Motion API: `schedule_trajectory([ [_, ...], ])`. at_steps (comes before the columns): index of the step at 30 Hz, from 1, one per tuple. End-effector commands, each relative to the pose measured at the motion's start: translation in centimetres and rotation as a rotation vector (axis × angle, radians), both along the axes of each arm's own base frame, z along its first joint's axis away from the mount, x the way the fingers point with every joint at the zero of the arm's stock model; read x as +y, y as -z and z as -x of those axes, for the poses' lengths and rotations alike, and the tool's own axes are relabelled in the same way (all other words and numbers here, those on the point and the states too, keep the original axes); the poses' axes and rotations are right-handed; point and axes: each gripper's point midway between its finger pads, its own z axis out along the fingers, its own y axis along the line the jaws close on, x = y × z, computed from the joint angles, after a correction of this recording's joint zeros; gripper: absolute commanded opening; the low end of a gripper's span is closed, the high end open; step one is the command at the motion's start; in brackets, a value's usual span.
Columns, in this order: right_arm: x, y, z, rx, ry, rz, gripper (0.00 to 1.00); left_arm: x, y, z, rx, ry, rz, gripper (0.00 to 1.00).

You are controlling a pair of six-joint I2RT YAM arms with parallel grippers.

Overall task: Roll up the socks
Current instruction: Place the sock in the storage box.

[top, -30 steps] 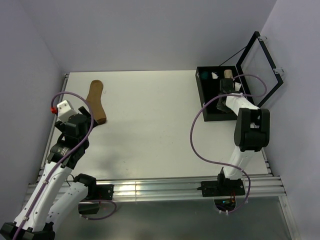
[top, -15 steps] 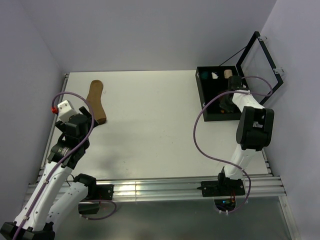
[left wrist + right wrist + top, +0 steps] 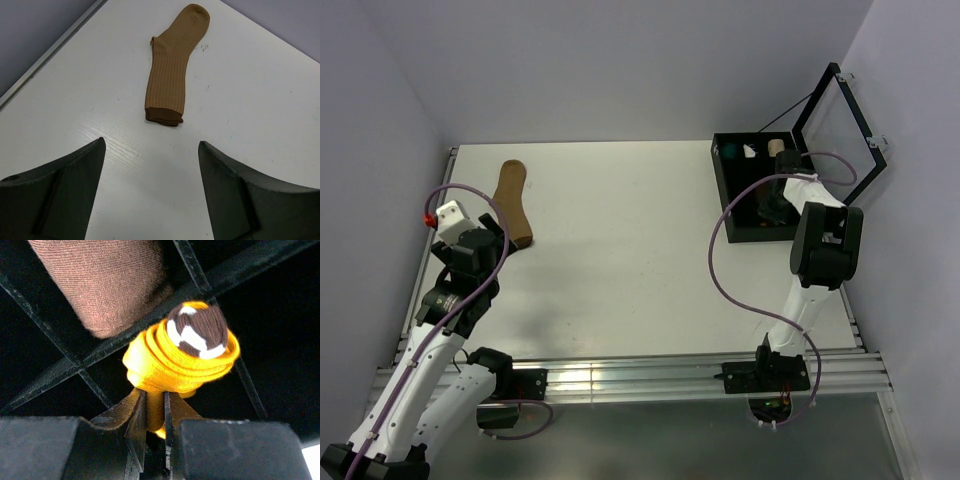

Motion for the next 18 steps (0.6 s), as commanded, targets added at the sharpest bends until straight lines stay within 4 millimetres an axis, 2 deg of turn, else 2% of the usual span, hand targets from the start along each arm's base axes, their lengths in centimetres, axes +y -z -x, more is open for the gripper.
schedule_trajectory([
  [1,3.3,3.7,3.0,0.163,-0.066,-0.146,0.0,-0.1,-0.5,-0.4,-0.024,0.004,-0.004,0.8],
  [5,4.1,4.6,3.6,0.198,-0.091,-0.186,0.0,-0.2,-0.5,-0.4,-0.022,0.007,-0.005,0.8],
  [10,4.4,4.1,3.8,0.188,-0.111,-0.201,0.01,-0.3,-0.4,-0.4,-0.019,0.014,-0.006,0.8],
  [11,4.4,3.3,3.5,0.162,-0.115,-0.201,0.04,-0.3,-0.4,-0.5,-0.017,0.014,-0.006,0.8],
  [15,4.8,1.0,2.0,0.051,-0.11,-0.213,0.3,-0.3,-0.4,-0.5,-0.017,0.015,-0.005,0.8],
  [18,4.6,-0.7,1.2,-0.008,-0.093,-0.195,0.42,-0.3,-0.3,-0.5,-0.014,0.015,-0.006,0.8],
])
